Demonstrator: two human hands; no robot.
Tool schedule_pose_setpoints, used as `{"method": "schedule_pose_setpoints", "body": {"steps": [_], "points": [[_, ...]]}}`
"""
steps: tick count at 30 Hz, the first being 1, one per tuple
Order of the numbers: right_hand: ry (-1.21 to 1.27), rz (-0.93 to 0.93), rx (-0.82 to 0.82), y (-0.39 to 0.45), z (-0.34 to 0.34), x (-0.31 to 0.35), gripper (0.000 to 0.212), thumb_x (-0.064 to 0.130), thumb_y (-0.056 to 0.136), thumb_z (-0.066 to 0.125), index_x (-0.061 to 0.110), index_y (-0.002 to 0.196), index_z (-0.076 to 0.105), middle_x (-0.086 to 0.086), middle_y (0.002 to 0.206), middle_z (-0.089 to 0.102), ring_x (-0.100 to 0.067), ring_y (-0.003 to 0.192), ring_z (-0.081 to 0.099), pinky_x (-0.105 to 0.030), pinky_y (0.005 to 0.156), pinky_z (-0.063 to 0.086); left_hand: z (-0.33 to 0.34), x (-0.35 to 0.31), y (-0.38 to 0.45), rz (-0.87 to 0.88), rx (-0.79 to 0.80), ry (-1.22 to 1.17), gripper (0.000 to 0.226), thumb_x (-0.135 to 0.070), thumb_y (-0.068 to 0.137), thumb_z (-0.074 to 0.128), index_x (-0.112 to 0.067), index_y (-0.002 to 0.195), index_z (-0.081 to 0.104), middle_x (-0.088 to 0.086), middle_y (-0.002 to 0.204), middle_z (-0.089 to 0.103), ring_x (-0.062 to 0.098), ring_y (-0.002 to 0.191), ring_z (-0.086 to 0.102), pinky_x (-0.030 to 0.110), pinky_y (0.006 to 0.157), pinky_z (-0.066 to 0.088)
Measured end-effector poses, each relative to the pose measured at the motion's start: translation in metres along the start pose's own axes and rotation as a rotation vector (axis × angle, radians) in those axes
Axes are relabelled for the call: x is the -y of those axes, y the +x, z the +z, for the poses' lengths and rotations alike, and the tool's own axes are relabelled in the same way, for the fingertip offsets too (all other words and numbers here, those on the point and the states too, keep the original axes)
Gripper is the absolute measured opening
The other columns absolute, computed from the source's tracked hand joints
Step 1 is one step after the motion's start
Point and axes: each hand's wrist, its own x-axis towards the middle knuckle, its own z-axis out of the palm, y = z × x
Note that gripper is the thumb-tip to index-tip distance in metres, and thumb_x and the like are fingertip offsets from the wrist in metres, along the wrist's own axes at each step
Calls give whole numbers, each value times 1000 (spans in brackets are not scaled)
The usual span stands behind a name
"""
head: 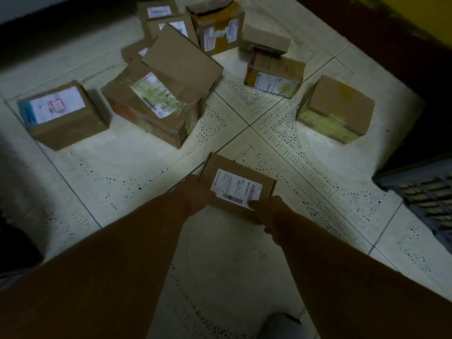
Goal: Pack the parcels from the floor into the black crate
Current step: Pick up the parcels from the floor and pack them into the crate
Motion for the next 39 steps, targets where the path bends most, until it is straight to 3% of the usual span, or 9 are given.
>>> {"method": "schedule_pose_setpoints", "body": {"steps": [3, 6, 10, 14, 18, 24, 30, 34, 39], "points": [[83, -8, -61, -5, 10, 6, 21, 25, 96, 61, 7, 102, 53, -5, 87, 56, -14, 68, 51, -23, 54, 42, -16, 19, 11, -147, -102, -133, 44, -21, 93, 59, 4, 129, 54, 21, 133, 56, 37, 118, 56, 41, 97, 49], [120, -90, -111, -11, 25, 24, 25, 25, 97, 60, 12, 77, 51, -6, 82, 56, -14, 67, 52, -23, 56, 44, -45, 39, 8, -194, -220, -80, 50, -43, 95, 54, 0, 120, 60, 18, 120, 61, 34, 107, 59, 37, 89, 47], [177, -321, -110, -36, 63, 70, 18, 23, 94, 63, 13, 106, 54, -6, 101, 56, -22, 88, 57, -42, 86, 56, -106, 52, -6, -248, -383, -76, 46, -37, 91, 59, 3, 114, 62, 21, 115, 64, 38, 107, 61, 40, 86, 49], [271, -624, -73, -90, 103, 121, 16, 25, 91, 63, 24, 101, 51, 1, 94, 60, -22, 86, 60, -39, 73, 53, -175, 56, -41, -238, -639, -247, 50, -35, 92, 57, 3, 124, 52, 23, 123, 59, 41, 113, 57, 43, 93, 48], [236, -845, -66, -160, 146, 177, 12, 28, 91, 63, 27, 99, 54, 14, 89, 61, -10, 85, 63, -40, 84, 56, -260, 64, -96, -230, -816, -348, 59, -42, 88, 55, 2, 127, 50, 21, 122, 59, 39, 111, 58, 40, 87, 47], [4, -1140, 85, -261, 223, 231, 21, 28, 94, 63, 16, 108, 55, 6, 95, 66, -10, 86, 67, -23, 69, 58, -368, 135, -202, -183, -1029, -521, 35, -38, 93, 56, -15, 119, 52, 5, 109, 58, 25, 97, 58, 34, 85, 47], [-341, -1235, 208, -319, 327, 200, 27, 32, 97, 59, 17, 118, 49, 5, 87, 62, -9, 74, 60, -14, 51, 41, -373, 268, -271, -270, -1065, -850, 32, -29, 86, 65, -22, 116, 58, 8, 107, 68, 29, 91, 68, 47, 86, 55], [-516, -1278, 268, -326, 365, 173, 35, 29, 99, 55, 20, 130, 41, -1, 103, 66, -12, 80, 63, -20, 59, 51, -342, 327, -277, -359, -1051, -948, 26, -26, 88, 64, -15, 111, 59, 15, 108, 67, 34, 96, 65, 49, 93, 51], [-905, -1419, 340, -327, 392, 145, 62, 12, 94, 57, 20, 146, 25, -10, 148, 37, -25, 110, 59, -33, 83, 54, -331, 370, -279, -430, -1055, -985, 13, -17, 97, 57, -10, 107, 59, 17, 94, 64, 28, 77, 63, 38, 67, 56]]}}
